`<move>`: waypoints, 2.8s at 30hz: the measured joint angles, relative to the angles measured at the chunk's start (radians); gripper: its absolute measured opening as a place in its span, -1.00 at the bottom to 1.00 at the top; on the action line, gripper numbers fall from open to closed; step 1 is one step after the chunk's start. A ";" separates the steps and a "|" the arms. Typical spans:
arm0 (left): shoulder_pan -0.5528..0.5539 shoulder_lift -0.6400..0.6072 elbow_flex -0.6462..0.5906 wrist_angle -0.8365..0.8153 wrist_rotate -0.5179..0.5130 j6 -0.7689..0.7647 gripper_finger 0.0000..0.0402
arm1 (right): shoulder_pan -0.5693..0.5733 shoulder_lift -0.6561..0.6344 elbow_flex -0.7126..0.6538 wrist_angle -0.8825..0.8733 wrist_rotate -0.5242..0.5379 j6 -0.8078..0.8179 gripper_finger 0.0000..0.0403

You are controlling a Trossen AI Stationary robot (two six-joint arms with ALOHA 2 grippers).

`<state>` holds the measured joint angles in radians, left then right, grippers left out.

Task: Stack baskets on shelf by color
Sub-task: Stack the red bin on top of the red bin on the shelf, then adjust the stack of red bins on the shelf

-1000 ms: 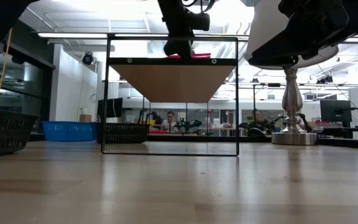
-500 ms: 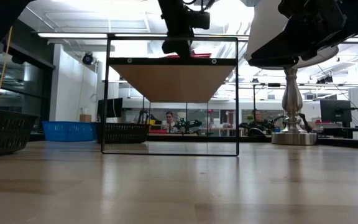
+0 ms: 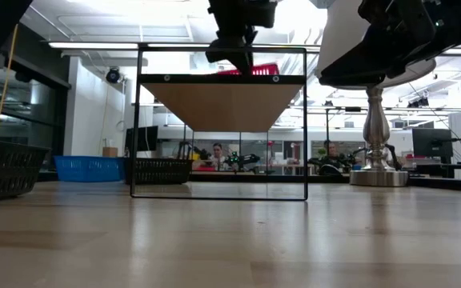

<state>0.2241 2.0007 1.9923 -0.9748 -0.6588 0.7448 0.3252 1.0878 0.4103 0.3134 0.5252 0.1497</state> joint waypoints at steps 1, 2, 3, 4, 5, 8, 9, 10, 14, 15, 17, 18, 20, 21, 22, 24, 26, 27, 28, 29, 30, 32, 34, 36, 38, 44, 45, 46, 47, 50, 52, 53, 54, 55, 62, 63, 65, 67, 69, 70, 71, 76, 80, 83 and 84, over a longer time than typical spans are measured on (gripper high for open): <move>-0.003 -0.005 0.000 0.001 0.000 0.000 -0.45 | 0.000 0.000 0.000 0.000 0.002 0.001 -0.26; -0.004 -0.009 0.000 0.003 -0.001 0.000 -0.42 | 0.000 0.000 0.000 0.000 0.002 0.002 -0.26; -0.007 -0.013 0.001 0.004 -0.002 -0.002 -0.38 | 0.000 0.000 0.000 0.000 0.002 0.002 -0.26; -0.010 -0.020 0.001 0.004 -0.003 -0.008 -0.35 | 0.000 0.000 0.000 0.000 0.002 0.000 -0.26; -0.010 -0.027 0.001 0.006 -0.004 -0.014 -0.32 | 0.000 0.000 0.000 0.000 0.002 0.000 -0.26; -0.016 -0.056 0.001 0.009 -0.010 -0.050 -0.25 | 0.000 0.000 0.000 0.002 0.020 0.000 -0.26; -0.017 -0.066 0.001 0.006 -0.010 -0.073 -0.25 | 0.000 0.000 0.000 0.002 0.035 0.000 -0.26; -0.017 -0.078 0.001 -0.001 0.002 -0.102 -0.25 | 0.000 0.000 0.000 0.003 0.060 0.000 -0.26; -0.020 -0.144 0.001 -0.025 0.137 -0.252 -0.35 | 0.000 0.000 0.000 0.005 0.142 -0.001 -0.26; -0.021 -0.167 0.001 -0.041 0.177 -0.288 -0.41 | 0.000 0.000 0.000 0.005 0.156 -0.001 -0.26; -0.024 -0.204 0.001 -0.058 0.250 -0.353 -0.58 | -0.002 0.000 0.000 0.005 0.172 -0.001 -0.26; -0.027 -0.225 0.002 -0.068 0.302 -0.382 -0.68 | -0.005 0.000 0.000 0.005 0.175 -0.001 -0.26; -0.032 -0.277 -0.023 -0.079 0.428 -0.421 -0.90 | -0.014 0.000 0.000 0.015 0.175 -0.001 -0.26; -0.040 -0.308 -0.049 -0.066 0.480 -0.438 -0.95 | -0.020 0.000 0.000 0.024 0.175 -0.001 -0.26; -0.048 -0.342 -0.086 -0.041 0.516 -0.449 -0.95 | -0.027 0.000 0.000 0.036 0.174 -0.001 -0.26; -0.077 -0.429 -0.205 0.028 0.541 -0.456 -0.97 | -0.044 0.000 0.000 0.067 0.159 -0.005 -0.26; -0.115 -0.525 -0.361 0.158 0.548 -0.455 -0.99 | -0.064 0.000 0.000 0.106 0.125 -0.038 -0.26; -0.131 -0.579 -0.451 0.230 0.553 -0.451 -0.99 | -0.075 0.000 0.000 0.135 0.105 -0.054 -0.26; -0.147 -0.634 -0.541 0.296 0.558 -0.447 -0.99 | -0.088 0.000 0.000 0.159 0.079 -0.068 -0.26; -0.163 -0.692 -0.638 0.382 0.559 -0.447 -0.99 | -0.101 0.000 0.000 0.180 0.048 -0.080 -0.26; -0.178 -0.751 -0.730 0.461 0.559 -0.449 -1.00 | -0.116 0.000 0.000 0.199 0.024 -0.089 -0.26; -0.196 -0.870 -0.921 0.612 0.554 -0.466 -1.00 | -0.148 0.000 0.000 0.234 -0.023 -0.098 -0.26; -0.214 -0.978 -1.110 0.781 0.547 -0.500 -1.00 | -0.184 0.003 0.000 0.239 -0.064 -0.098 -0.28; -0.229 -1.075 -1.291 0.974 0.545 -0.540 -1.00 | -0.223 0.020 0.000 0.251 -0.095 -0.097 -0.34; -0.244 -1.158 -1.459 1.181 0.534 -0.590 -1.00 | -0.265 0.058 0.001 0.285 -0.134 -0.097 -0.45; -0.284 -1.254 -1.813 1.772 0.439 -0.698 -1.00 | -0.382 0.194 0.048 0.337 -0.276 -0.105 -0.95; -0.285 -1.259 -1.843 1.830 0.430 -0.701 -1.00 | -0.398 0.215 0.073 0.330 -0.290 -0.105 -0.94; -0.285 -1.266 -1.868 1.866 0.427 -0.707 -1.00 | -0.411 0.231 0.096 0.314 -0.299 -0.105 -0.92; -0.284 -1.270 -1.885 1.889 0.427 -0.711 -1.00 | -0.421 0.241 0.119 0.288 -0.300 -0.106 -0.92; -0.286 -1.276 -1.902 1.879 0.435 -0.723 -1.00 | -0.448 0.262 0.207 0.151 -0.277 -0.129 -0.98; -0.286 -1.275 -1.902 1.877 0.452 -0.726 -1.00 | -0.457 0.262 0.271 0.007 -0.235 -0.128 -0.98; -0.286 -1.275 -1.902 1.882 0.454 -0.729 -1.00 | -0.457 0.262 0.300 -0.067 -0.221 -0.128 -0.98; -0.286 -1.276 -1.902 1.883 0.460 -0.737 -1.00 | -0.456 0.262 0.328 -0.144 -0.211 -0.128 -0.98; -0.286 -1.276 -1.902 1.882 0.472 -0.745 -1.00 | -0.450 0.262 0.356 -0.225 -0.203 -0.127 -0.99; -0.286 -1.276 -1.902 1.885 0.521 -0.757 -1.00 | -0.424 0.262 0.498 -0.510 0.061 -0.102 -1.00; -0.286 -1.276 -1.902 1.888 0.518 -0.757 -1.00 | -0.430 0.262 0.507 -0.496 0.068 -0.107 -1.00; -0.286 -1.276 -1.902 1.895 0.516 -0.757 -1.00 | -0.446 0.261 0.512 -0.467 0.062 -0.122 -1.00; -0.286 -1.276 -1.902 1.899 0.516 -0.759 -1.00 | -0.464 0.261 0.512 -0.472 0.058 -0.124 -1.00; -0.286 -1.275 -1.902 1.903 0.516 -0.760 -1.00 | -0.483 0.263 0.512 -0.485 0.069 -0.108 -1.00; -0.286 -1.275 -1.902 1.905 0.516 -0.760 -1.00 | -0.493 0.268 0.512 -0.484 0.071 -0.104 -1.00; -0.286 -1.275 -1.902 1.906 0.515 -0.760 -1.00 | -0.504 0.274 0.512 -0.477 0.068 -0.105 -1.00; -0.286 -1.275 -1.902 1.907 0.489 -0.760 -1.00 | -0.556 0.339 0.512 -0.370 0.019 -0.161 -1.00; -0.285 -1.275 -1.902 1.907 0.457 -0.761 -1.00 | -0.588 0.395 0.511 -0.256 0.015 -0.222 -1.00; -0.286 -1.274 -1.902 1.907 0.458 -0.764 -1.00 | -0.607 0.410 0.511 -0.197 -0.008 -0.242 -1.00; -0.286 -1.274 -1.901 1.907 0.460 -0.770 -1.00 | -0.610 0.411 0.511 -0.178 -0.011 -0.246 -1.00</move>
<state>-0.0620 0.7263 0.0910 0.9320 -0.1988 -0.0255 -0.2849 1.4989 0.9215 0.1349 0.5142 -0.0967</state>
